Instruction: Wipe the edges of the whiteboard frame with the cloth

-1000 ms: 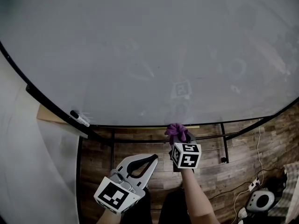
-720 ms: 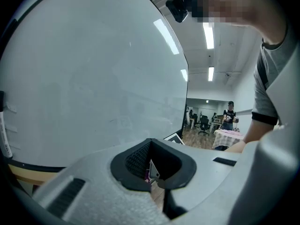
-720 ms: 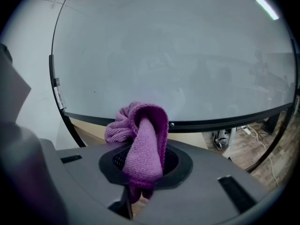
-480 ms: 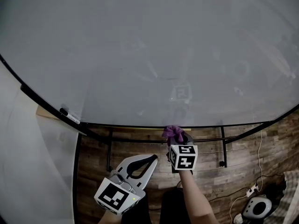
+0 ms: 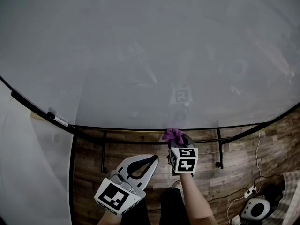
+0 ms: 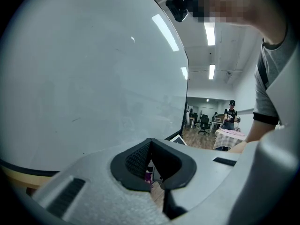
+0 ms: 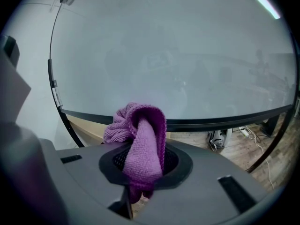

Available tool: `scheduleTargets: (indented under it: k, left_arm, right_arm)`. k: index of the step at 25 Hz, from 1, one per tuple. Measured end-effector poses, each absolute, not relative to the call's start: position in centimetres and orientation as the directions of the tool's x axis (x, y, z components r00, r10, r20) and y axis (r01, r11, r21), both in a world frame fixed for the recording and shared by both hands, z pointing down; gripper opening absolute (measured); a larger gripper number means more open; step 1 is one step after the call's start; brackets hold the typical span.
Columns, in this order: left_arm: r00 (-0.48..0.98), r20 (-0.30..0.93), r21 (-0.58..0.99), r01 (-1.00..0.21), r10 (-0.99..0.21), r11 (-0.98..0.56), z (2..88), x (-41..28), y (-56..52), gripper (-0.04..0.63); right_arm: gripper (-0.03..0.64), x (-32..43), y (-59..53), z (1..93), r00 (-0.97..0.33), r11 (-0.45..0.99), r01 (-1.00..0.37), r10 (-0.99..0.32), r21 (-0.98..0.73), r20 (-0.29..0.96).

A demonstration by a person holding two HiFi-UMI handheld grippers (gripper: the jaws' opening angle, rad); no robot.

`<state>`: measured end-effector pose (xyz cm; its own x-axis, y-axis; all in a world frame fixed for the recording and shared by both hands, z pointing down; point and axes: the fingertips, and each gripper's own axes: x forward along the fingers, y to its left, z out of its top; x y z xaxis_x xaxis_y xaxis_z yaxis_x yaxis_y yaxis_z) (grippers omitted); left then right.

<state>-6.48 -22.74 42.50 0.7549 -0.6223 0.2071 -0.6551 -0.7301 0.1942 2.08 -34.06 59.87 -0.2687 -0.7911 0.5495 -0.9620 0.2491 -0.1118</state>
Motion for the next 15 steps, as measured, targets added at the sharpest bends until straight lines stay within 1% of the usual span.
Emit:
scheduleTargets:
  k: [11, 15]
  left_arm:
    - [0.779, 0.189, 0.215, -0.627, -0.598, -0.749, 44.9, -5.4, -24.8, 0.017]
    - [0.784, 0.187, 0.202, -0.62, -0.592, -0.758, 43.2, -0.1, -24.0, 0.017]
  right_arm:
    - [0.061, 3.9, -35.3, 62.3, -0.227, 0.23, -0.971, -0.788, -0.067, 0.572]
    - [0.061, 9.1, -34.6, 60.6, -0.225, 0.22, -0.972, -0.796, -0.078, 0.562]
